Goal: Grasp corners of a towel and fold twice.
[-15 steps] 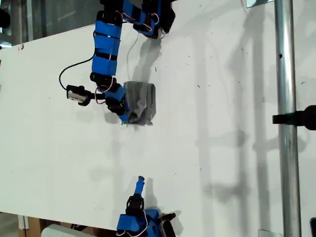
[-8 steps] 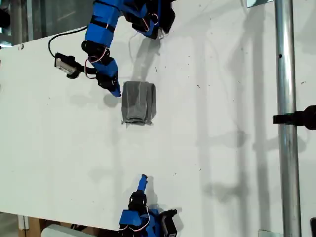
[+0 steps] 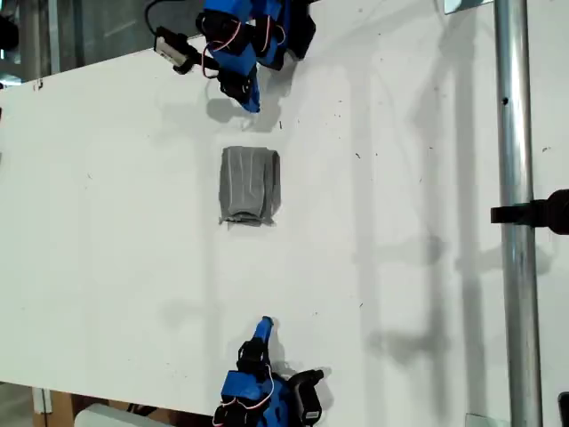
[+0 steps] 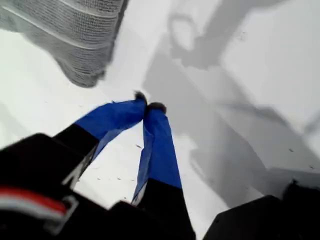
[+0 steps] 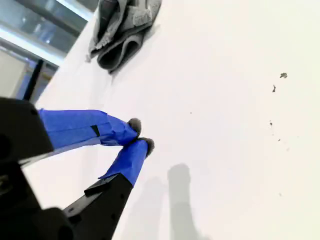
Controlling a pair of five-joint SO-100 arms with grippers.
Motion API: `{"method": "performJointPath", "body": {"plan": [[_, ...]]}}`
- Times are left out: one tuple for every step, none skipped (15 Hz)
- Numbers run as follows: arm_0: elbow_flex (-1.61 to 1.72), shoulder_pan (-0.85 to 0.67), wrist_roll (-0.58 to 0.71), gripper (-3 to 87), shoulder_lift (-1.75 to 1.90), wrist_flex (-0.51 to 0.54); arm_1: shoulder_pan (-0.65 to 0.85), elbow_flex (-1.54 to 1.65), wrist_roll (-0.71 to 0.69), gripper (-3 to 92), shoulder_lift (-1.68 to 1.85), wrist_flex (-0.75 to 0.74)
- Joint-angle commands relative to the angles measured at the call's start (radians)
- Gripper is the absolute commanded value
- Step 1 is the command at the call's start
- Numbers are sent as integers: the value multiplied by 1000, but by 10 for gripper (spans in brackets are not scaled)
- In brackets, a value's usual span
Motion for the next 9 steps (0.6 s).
{"method": "performJointPath", "body": {"plan": [[14, 29, -97, -10, 9, 91, -43, 12, 175, 21, 98, 44], [14, 81, -91, -10, 9, 91, -58, 12, 175, 50, 100, 46], [14, 140, -83, -4, 9, 91, -118, 12, 229, 103, 100, 35], [14, 184, 12, -4, 9, 91, -138, 8, 207, 103, 101, 41], [14, 204, 224, -4, 9, 91, -140, 6, 129, 103, 101, 58], [14, 207, 407, -6, 9, 84, -140, 8, 74, 103, 101, 63], [14, 204, 388, -7, 9, 86, -143, 6, 78, 103, 101, 63], [14, 202, 388, -7, 9, 86, -144, 6, 78, 103, 101, 63], [14, 202, 388, -7, 9, 86, -144, 6, 78, 103, 101, 63]]}}
